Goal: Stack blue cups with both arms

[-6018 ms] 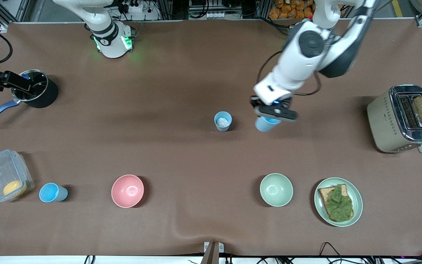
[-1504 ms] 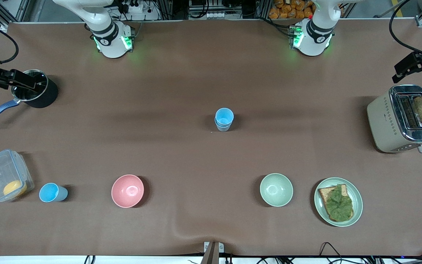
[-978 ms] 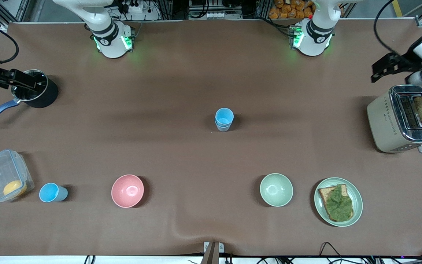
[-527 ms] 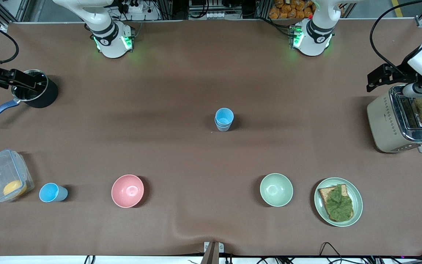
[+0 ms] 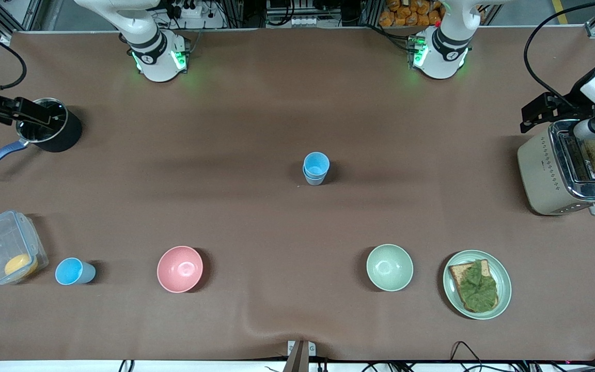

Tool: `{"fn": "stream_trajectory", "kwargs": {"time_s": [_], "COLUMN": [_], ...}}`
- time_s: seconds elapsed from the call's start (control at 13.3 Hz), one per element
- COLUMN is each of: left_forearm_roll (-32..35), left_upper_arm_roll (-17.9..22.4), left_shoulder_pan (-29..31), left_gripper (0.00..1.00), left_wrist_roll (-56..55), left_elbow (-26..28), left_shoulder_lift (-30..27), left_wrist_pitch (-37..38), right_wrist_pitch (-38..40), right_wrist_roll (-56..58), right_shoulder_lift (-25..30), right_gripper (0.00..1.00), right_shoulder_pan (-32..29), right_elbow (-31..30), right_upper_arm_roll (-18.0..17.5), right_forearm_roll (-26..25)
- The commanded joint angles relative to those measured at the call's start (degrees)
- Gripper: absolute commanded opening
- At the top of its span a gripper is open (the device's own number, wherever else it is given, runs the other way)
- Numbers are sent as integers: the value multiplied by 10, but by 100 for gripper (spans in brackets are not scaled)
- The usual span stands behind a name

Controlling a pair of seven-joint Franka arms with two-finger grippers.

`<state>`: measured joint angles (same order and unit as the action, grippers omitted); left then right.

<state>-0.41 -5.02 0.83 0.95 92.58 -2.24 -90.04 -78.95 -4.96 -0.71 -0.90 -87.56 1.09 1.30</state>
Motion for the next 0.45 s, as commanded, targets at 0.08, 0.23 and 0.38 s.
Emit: {"fn": "stream_trajectory", "kwargs": {"time_s": [0.08,0.23,0.38], "left_forearm_roll": [4,5,4], "left_upper_arm_roll": [1,0,0], "left_shoulder_pan": [-1,-2,-1], "left_gripper": [100,100,100], "left_wrist_roll": [-23,-24,-24], "left_elbow": [-15,-15,-15], "left_shoulder_lift": [10,10,10], "left_wrist_pitch": [2,2,2], "right_wrist_pitch": [21,27,31], "right_wrist_roll": [-4,-3,-11], "right_shoulder_lift": [-4,-3,-2], "right_gripper": [100,100,100], "right_shoulder_pan": [-2,3,12], "right_elbow": [11,11,11], "right_upper_arm_roll": [-1,-3,-2], "right_forearm_roll": [-7,-6,-9]}}
